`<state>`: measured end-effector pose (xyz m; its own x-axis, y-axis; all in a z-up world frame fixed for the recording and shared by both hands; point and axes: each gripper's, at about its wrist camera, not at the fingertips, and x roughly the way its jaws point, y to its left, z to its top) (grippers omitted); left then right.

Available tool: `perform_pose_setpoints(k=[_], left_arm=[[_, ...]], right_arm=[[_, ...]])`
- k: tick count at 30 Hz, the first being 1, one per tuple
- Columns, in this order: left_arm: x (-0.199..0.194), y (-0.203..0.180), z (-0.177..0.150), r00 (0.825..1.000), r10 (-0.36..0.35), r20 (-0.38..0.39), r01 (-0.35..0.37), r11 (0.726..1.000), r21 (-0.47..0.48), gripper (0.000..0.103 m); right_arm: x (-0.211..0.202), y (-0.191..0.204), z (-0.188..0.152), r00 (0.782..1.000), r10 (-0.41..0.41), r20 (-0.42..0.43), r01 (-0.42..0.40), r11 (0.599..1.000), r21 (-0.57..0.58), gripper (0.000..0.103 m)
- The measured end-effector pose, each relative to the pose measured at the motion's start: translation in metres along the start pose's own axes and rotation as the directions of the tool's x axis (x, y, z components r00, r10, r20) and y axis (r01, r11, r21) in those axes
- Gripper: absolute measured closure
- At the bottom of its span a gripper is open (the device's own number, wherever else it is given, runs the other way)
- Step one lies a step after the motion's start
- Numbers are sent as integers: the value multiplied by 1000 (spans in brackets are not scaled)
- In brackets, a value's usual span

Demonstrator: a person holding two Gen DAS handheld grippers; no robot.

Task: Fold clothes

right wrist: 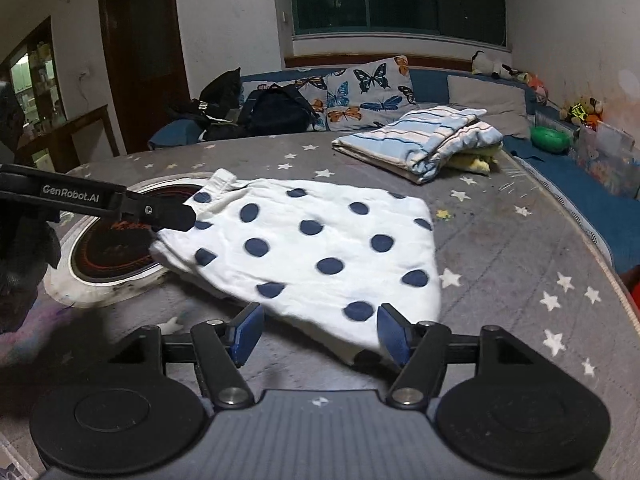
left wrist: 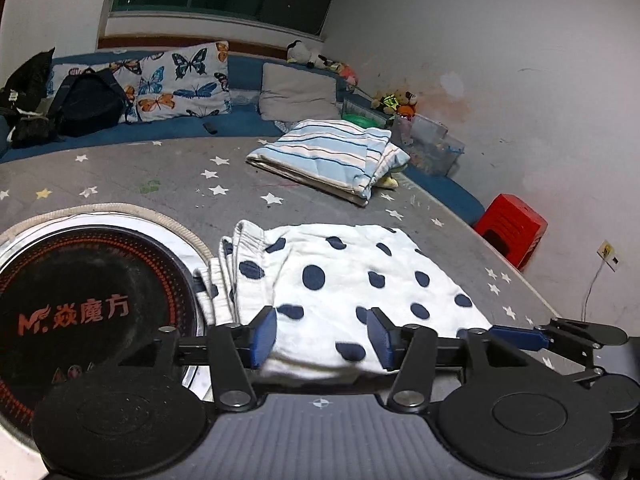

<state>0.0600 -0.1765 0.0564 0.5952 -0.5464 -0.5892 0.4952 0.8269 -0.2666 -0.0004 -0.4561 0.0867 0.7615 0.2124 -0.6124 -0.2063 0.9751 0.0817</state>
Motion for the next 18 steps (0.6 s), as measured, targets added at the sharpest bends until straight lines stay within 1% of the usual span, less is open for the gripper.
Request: perform_pose_setpoints(k=[1, 3, 4, 5, 7, 9, 10, 13, 14, 16, 18], left_arm=[[-3, 0, -2, 1000, 0, 2, 0, 1000, 2, 44], [-7, 0, -6, 1000, 1, 4, -1, 1000, 4, 40], [-10, -1, -9, 1000, 3, 9, -3, 1000, 6, 36], [-12, -1, -11, 1000, 7, 14, -8, 1000, 8, 32], [-17, -2, -16, 1000, 15, 24, -15, 1000, 14, 29], [-22, -3, -21, 999, 21, 33, -22, 999, 25, 25], [-24, -4, -24, 999, 24, 37, -25, 999, 30, 21], [-30, -5, -32, 998, 32, 50, -35, 998, 46, 12], [-33, -6, -34, 998, 35, 55, -38, 998, 51, 9], [-36, -7, -38, 997, 39, 62, -43, 997, 60, 6], [-40, -8, -42, 997, 37, 66, -41, 997, 64, 3]], right_arm=[[0, 2, -1, 1000, 0, 3, 0, 1000, 0, 29], [-1, 7, -3, 1000, -1, 9, 1, 1000, 1, 28], [-2, 9, -4, 1000, -1, 12, 1, 1000, 2, 23], [-3, 11, -5, 1000, -5, 17, 5, 1000, 4, 17], [-5, 16, -6, 1000, -13, 27, 13, 1000, 4, 16], [-7, 20, -8, 999, -16, 37, 16, 1000, 4, 11], [-8, 21, -9, 999, -18, 42, 18, 1000, 8, 6], [-9, 26, -12, 999, -21, 49, 20, 1000, 15, 5], [-9, 28, -14, 999, -24, 49, 23, 1000, 19, 3], [-10, 32, -16, 998, -35, 51, 34, 999, 23, 0], [-12, 36, -18, 997, -49, 56, 48, 999, 23, 0]])
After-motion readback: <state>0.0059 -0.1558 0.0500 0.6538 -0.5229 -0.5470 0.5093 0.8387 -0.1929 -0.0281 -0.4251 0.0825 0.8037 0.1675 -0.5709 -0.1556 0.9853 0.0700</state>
